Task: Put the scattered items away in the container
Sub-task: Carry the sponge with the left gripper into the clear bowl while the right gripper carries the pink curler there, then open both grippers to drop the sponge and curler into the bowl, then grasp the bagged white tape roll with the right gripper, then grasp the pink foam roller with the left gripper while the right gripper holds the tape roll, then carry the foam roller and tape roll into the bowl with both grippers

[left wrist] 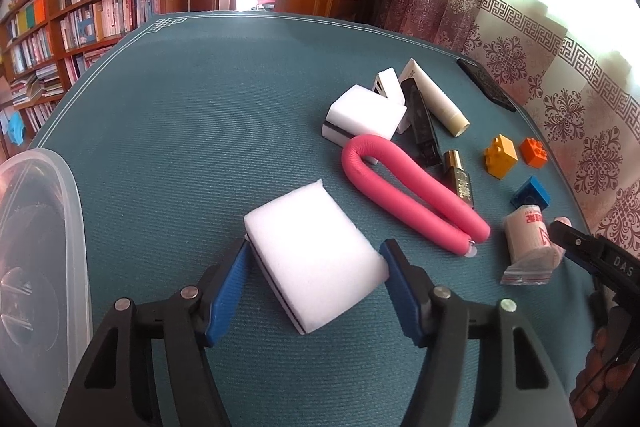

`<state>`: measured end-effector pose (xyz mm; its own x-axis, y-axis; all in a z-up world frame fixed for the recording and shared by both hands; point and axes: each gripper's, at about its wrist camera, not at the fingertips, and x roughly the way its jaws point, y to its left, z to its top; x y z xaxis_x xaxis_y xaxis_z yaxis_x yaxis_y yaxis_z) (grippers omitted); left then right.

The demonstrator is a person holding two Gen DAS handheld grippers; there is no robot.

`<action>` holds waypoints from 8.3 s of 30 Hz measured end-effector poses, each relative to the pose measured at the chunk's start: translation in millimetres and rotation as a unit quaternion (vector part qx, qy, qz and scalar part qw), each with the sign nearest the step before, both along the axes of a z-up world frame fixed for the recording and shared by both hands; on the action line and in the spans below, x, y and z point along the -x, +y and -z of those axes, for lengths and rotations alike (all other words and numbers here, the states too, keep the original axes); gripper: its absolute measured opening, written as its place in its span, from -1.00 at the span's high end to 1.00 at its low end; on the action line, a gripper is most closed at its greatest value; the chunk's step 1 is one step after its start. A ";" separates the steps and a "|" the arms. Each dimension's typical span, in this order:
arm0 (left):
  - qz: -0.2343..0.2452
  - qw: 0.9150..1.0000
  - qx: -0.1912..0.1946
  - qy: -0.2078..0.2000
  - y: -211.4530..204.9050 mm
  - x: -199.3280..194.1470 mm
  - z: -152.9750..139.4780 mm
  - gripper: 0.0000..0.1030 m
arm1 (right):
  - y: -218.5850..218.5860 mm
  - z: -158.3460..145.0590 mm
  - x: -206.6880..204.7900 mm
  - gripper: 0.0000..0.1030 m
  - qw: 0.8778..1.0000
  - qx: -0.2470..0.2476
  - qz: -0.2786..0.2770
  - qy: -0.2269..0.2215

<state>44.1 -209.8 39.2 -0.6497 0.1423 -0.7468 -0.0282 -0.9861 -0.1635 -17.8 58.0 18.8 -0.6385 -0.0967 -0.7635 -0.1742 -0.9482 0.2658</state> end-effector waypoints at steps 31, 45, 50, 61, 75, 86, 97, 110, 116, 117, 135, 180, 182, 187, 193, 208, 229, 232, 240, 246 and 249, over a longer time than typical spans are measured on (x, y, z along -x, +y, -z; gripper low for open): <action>0.016 0.999 -0.015 0.039 -19.0 -33.5 -20.9 -0.32 | -56.2 -34.5 -55.6 0.20 0.993 -0.018 -0.096 0.073; -0.087 0.994 0.017 0.064 -104.9 -70.0 -36.6 -0.32 | -170.4 -33.7 -46.7 0.20 0.969 0.009 -0.242 0.057; -0.128 0.990 0.036 0.049 -136.9 -81.7 -23.8 -0.32 | -209.7 -35.5 -49.9 0.20 0.955 0.017 -0.291 0.052; -0.166 0.984 0.054 0.040 -172.4 -107.3 -11.2 -0.33 | -293.0 -41.6 -54.6 0.20 0.925 0.014 -0.374 0.061; -0.198 0.978 0.060 0.030 -199.6 -115.5 -3.3 -0.61 | -336.4 -36.3 -40.0 0.15 0.911 0.017 -0.411 0.039; -0.213 0.975 0.056 0.036 -207.1 -116.1 -6.1 -0.70 | -323.6 -39.0 -42.1 0.06 0.915 0.017 -0.400 0.048; -0.187 0.980 0.059 0.042 -182.2 -112.5 -8.5 -0.71 | -273.5 -27.4 -40.7 0.03 0.936 0.035 -0.348 0.033; -0.133 0.987 0.068 0.052 -133.3 -96.0 -17.6 -0.71 | -189.6 -29.9 -44.2 -0.18 0.967 0.034 -0.247 0.059; -0.114 0.990 0.074 0.044 -108.1 -87.1 -17.1 -0.71 | -152.0 -31.5 -44.5 -0.34 0.977 0.036 -0.201 0.068; -0.111 0.990 0.075 0.046 -103.7 -87.1 -18.2 -0.71 | -145.8 -31.0 -45.1 -0.34 0.978 0.035 -0.195 0.068; -0.017 0.997 0.072 0.010 -14.7 -55.7 -5.4 -0.71 | -58.4 -25.6 -47.4 -0.34 0.991 0.012 -0.117 0.065; -0.069 0.996 -0.026 -0.056 26.7 61.3 10.8 -0.71 | -44.9 0.7 -22.0 0.19 0.989 -0.002 -0.138 0.050; -0.061 0.996 -0.012 -0.057 30.3 60.8 10.8 -0.71 | -44.6 0.8 -21.7 0.19 0.989 -0.002 -0.138 0.050; -0.043 0.997 0.013 -0.059 34.2 59.5 12.1 -0.71 | -44.4 0.9 -21.7 0.19 0.989 -0.002 -0.138 0.050; -0.003 0.997 0.048 -0.064 31.7 51.3 12.8 -0.72 | -44.7 0.9 -21.8 0.19 0.989 -0.001 -0.138 0.050; 0.017 0.996 0.068 -0.060 21.8 18.7 14.1 -0.69 | -44.6 0.4 -21.1 0.19 0.989 -0.002 -0.138 0.050; 0.037 0.998 0.051 -0.006 19.9 -17.0 -8.1 0.03 | -40.0 -0.7 -22.3 0.19 0.990 0.002 -0.127 0.055; 0.029 0.998 0.049 0.000 13.8 -20.4 -12.6 0.03 | -38.7 -1.8 -23.4 0.19 0.991 0.001 -0.124 0.057; 0.017 0.998 0.056 0.014 -1.7 -39.4 -18.6 0.03 | -32.8 -1.7 -26.2 0.19 0.992 0.023 -0.119 0.045; 0.001 0.999 0.046 0.025 -16.7 -46.0 -23.8 0.03 | -37.5 -1.7 -32.6 0.19 0.991 0.039 -0.123 0.036; -0.014 0.999 0.041 0.031 -28.1 -49.2 -26.7 0.03 | -44.8 -3.7 -35.4 0.19 0.990 0.047 -0.129 0.035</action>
<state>93.2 -237.9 65.9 -0.6977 0.0640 -0.7136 -0.0080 -0.9966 -0.0815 17.6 13.3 22.5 -0.6344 -0.3319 -0.6981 0.0934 -0.9294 0.3570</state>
